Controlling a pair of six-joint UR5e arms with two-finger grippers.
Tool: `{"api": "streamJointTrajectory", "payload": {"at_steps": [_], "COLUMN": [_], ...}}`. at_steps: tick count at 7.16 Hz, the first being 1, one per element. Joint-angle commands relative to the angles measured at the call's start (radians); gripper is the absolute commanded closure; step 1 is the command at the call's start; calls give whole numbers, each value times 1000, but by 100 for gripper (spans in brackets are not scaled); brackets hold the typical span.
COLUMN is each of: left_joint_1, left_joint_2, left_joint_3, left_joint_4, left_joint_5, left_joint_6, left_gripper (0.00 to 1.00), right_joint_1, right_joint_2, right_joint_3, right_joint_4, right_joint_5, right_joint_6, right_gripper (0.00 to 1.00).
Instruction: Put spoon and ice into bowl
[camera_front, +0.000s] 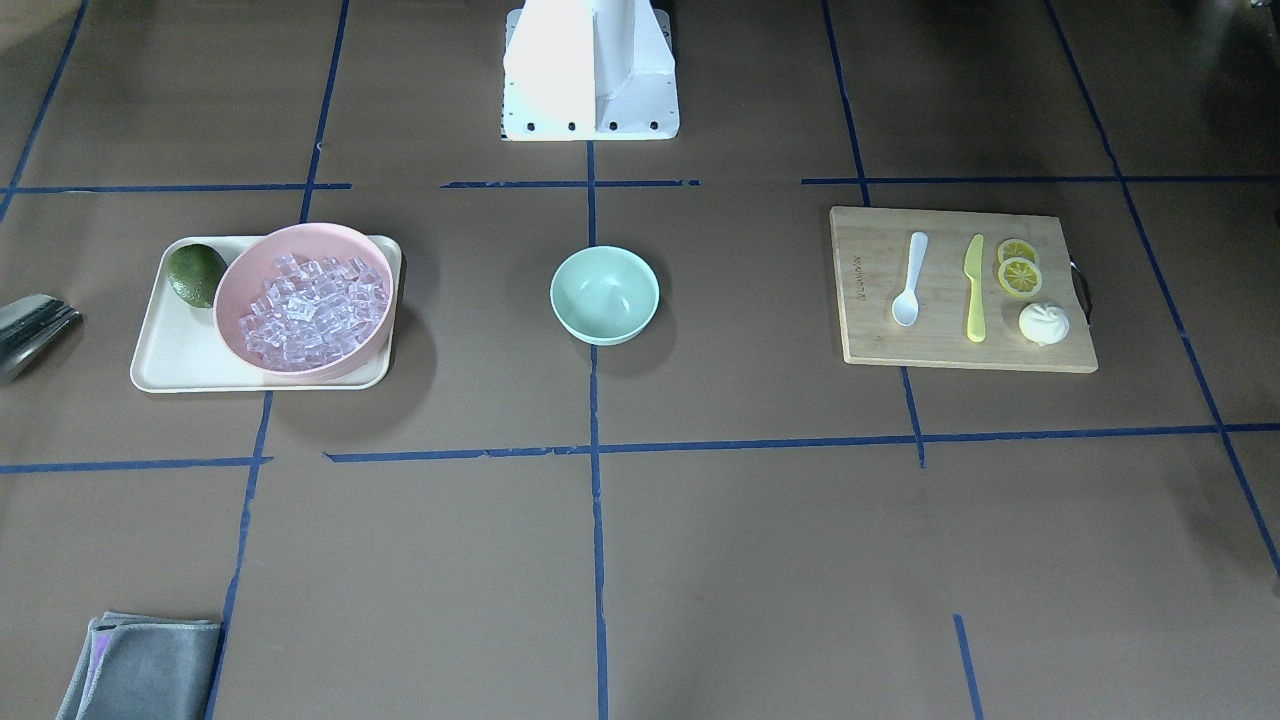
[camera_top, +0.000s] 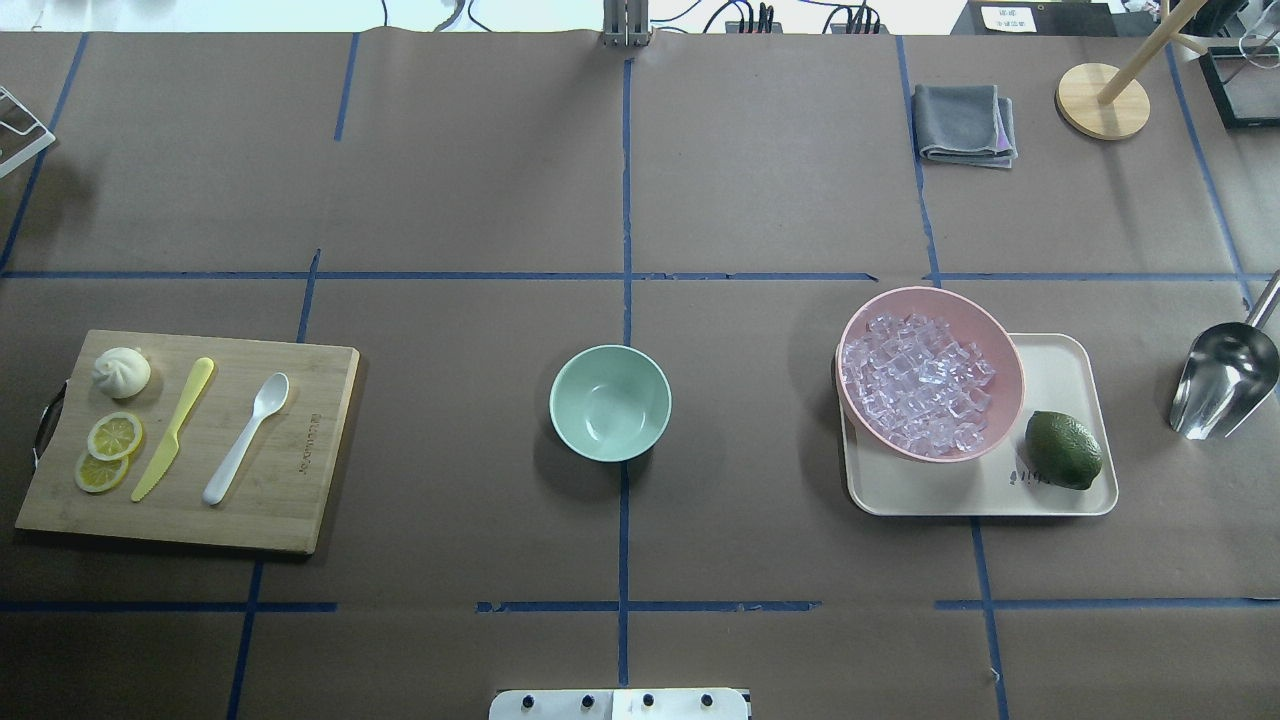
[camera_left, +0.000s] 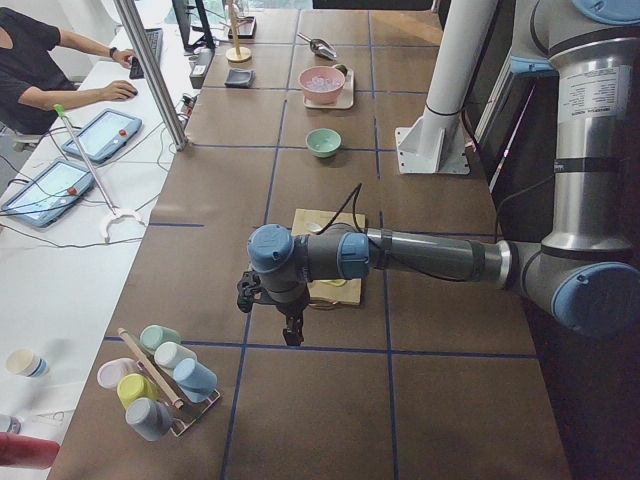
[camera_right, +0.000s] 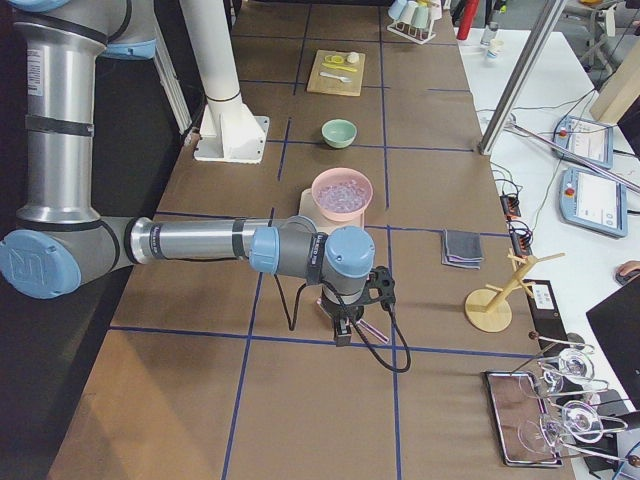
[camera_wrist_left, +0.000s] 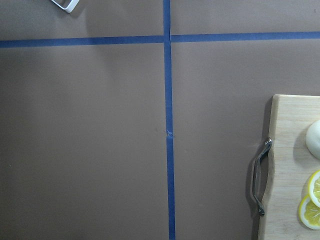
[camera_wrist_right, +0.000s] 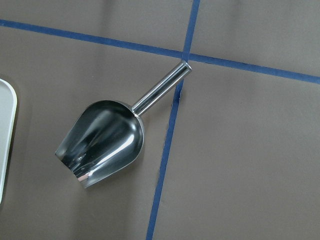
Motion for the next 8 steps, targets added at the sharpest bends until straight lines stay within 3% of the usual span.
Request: {"api": "streamJointTrajectory", "payload": {"at_steps": [1,4,6,8], "left_joint_1": [-2,-2,-2,64], "left_joint_2": [12,11,54,69], "left_joint_3": [-7,-25,-43,-51], "left_joint_4": [-2,1,-13,-214], "left_joint_5": [-1,5,-38,-57], "left_joint_6": [3,-7,-6,-10], "left_gripper": [0,0,0,0], "right_joint_1": [0,0,0,-2], "right_joint_2": [0,0,-22,-42], "right_joint_3": [0,2,6,44], "right_joint_4": [2,5,9,8], "right_joint_5": [0,2,74,74], "right_joint_6": [4,6,0,0], "right_gripper": [0,0,0,0]}}
